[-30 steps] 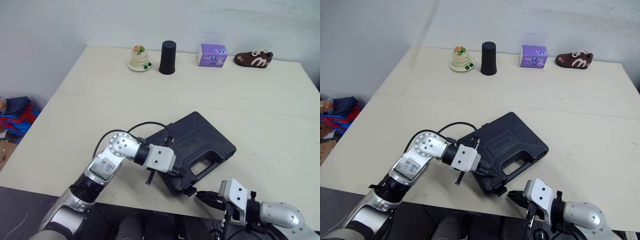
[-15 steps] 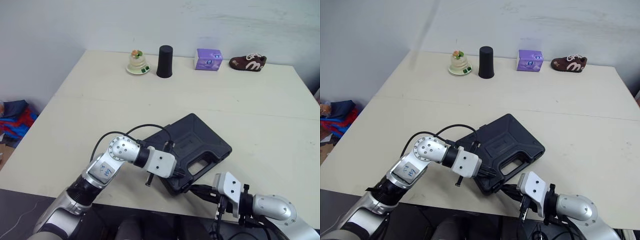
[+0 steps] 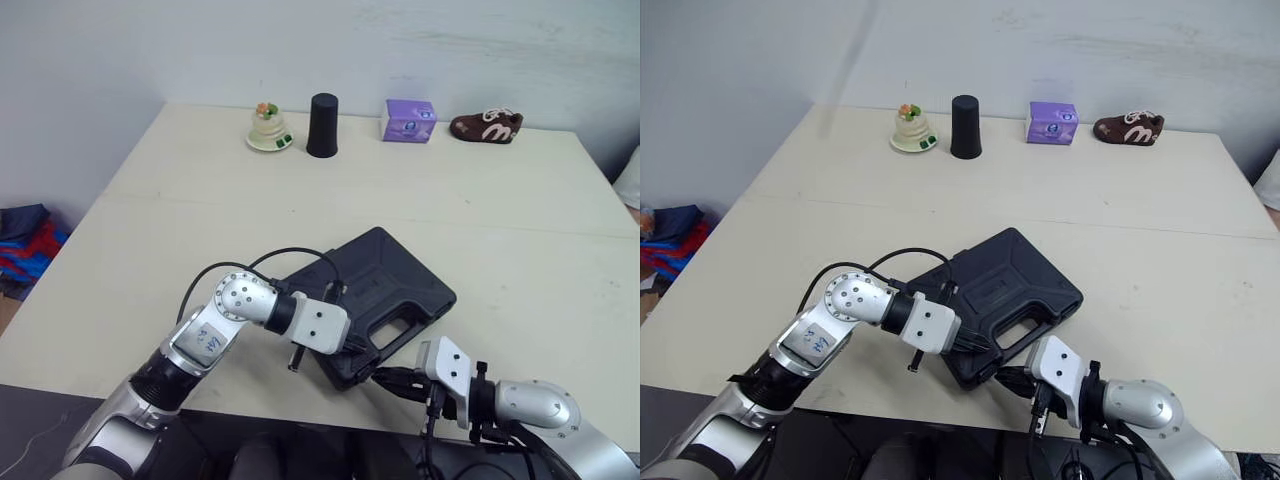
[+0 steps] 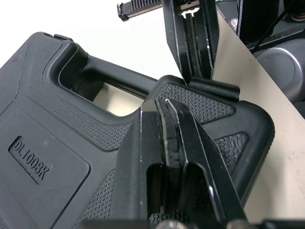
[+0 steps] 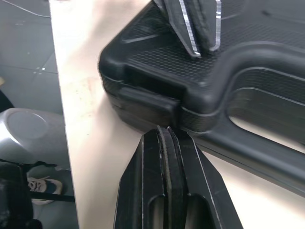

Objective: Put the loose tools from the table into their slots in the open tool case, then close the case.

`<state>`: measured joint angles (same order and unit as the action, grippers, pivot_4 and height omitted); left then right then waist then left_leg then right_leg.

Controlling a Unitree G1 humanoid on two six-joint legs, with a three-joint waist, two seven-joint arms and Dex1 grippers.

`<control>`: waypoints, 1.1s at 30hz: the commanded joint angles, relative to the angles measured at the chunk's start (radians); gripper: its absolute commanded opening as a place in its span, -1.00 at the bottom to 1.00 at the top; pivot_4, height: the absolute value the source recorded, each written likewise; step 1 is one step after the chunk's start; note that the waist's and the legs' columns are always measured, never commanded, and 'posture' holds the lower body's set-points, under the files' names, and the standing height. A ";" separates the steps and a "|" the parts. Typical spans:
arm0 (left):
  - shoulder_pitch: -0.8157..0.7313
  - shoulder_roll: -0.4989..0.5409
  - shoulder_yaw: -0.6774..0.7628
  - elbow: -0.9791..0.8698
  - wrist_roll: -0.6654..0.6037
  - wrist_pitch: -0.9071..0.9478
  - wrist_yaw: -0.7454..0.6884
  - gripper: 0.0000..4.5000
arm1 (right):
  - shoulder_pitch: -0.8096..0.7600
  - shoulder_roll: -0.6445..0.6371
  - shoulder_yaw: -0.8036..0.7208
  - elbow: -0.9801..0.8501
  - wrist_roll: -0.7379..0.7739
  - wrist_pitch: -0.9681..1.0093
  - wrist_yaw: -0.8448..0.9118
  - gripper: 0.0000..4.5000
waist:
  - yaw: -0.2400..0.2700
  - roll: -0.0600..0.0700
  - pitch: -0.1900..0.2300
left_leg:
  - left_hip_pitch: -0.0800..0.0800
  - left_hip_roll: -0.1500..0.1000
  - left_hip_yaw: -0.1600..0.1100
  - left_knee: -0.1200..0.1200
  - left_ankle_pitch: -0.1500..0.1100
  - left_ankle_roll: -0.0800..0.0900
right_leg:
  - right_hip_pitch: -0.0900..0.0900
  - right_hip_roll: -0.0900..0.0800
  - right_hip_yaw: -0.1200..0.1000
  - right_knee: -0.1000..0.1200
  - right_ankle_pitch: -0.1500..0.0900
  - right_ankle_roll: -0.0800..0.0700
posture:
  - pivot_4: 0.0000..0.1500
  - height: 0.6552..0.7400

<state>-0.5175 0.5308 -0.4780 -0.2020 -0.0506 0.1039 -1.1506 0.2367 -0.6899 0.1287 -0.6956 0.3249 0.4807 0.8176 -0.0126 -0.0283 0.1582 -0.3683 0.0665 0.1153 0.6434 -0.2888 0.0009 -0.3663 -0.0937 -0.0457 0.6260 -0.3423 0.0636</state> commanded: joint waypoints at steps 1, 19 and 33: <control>0.056 0.049 -0.071 0.085 0.087 0.074 -0.016 -0.99 | -0.039 0.026 0.022 -0.086 0.046 -0.009 -0.006 -1.00 | -0.002 0.000 0.000 | 0.000 0.000 0.000 0.000 0.000 0.000 | 0.000 0.000 0.000 0.000 0.000 0.000 | 1.00 1.00; 0.073 0.012 0.032 0.143 -0.017 -0.058 0.002 -0.99 | -0.029 -0.040 -0.079 -0.102 0.116 0.014 0.045 -1.00 | -0.012 0.001 0.001 | -0.001 -0.001 0.000 -0.012 0.003 -0.007 | -0.003 -0.002 0.000 -0.007 0.001 -0.002 | 1.00 1.00; 0.050 0.169 0.514 0.274 -0.296 -0.118 -0.002 0.05 | 0.248 -0.201 -0.804 0.170 0.117 -0.171 0.280 -0.22 | 0.013 0.007 0.017 | -0.014 -0.003 -0.001 -0.014 0.005 -0.004 | -0.015 0.001 -0.005 -0.010 0.010 0.016 | 1.00 1.00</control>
<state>-0.4642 0.6660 -0.0307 0.0261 -0.3615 0.0014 -1.1773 0.4853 -0.8825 -0.5783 -0.5627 0.4494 0.3575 1.0777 0.0005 -0.0216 0.1755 -0.3835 0.0635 0.1151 0.6301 -0.2842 -0.0034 -0.3825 -0.0924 -0.0511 0.6164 -0.3321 0.0798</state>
